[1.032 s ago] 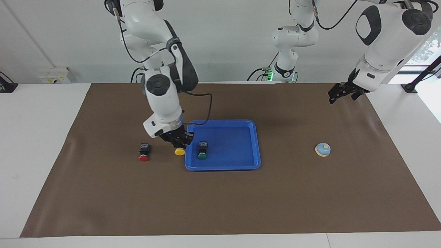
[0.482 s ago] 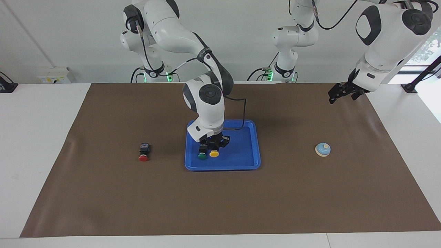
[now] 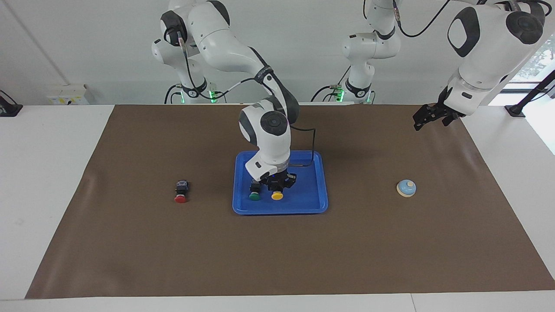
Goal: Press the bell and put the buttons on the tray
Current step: 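Carry the yellow button into the tray and open the right gripper, then reach the right gripper to the red button and grasp it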
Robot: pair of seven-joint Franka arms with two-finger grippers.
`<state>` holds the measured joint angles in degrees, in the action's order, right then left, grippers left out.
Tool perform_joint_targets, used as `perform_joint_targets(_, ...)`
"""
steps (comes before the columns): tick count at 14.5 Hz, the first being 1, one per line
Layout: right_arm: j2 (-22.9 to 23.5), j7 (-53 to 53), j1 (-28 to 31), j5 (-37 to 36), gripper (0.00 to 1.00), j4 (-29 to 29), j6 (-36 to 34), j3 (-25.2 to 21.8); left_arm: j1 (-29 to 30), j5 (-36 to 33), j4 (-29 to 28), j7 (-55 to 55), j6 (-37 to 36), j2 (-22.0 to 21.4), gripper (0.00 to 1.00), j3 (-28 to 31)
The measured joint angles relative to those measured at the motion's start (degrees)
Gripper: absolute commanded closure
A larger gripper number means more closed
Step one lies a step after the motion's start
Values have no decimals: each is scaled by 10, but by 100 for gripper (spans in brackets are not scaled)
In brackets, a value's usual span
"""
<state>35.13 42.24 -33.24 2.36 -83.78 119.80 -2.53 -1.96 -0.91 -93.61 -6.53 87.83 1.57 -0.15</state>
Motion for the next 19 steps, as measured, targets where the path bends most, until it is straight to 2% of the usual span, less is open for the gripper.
perform_joint_targets(4, -1, 1, -4, -10, 0, 5, -2, -1, 0, 0, 0, 0, 0, 0, 0, 0)
perform_joint_targets(7, -16, -5, 22, -15, 0, 14, -13, -9, 0, 0, 0, 0, 0, 0, 0, 0)
perform_joint_targets(10, -57, -71, 79, -15, 0, 0, -39, -11, 0, 0, 0, 0, 0, 0, 0, 0)
perform_joint_targets(14, -113, -189, 177, -16, 0, -56, -43, -11, 0, 0, 0, 0, 0, 0, 0, 0)
perform_joint_targets(17, -133, -273, 244, -15, 0, -101, -42, -11, 0, 0, 0, 0, 0, 0, 0, 0)
perform_joint_targets(19, -141, -286, 269, -15, 0, -130, -30, -11, 0, 0, 0, 0, 0, 0, 0, 0)
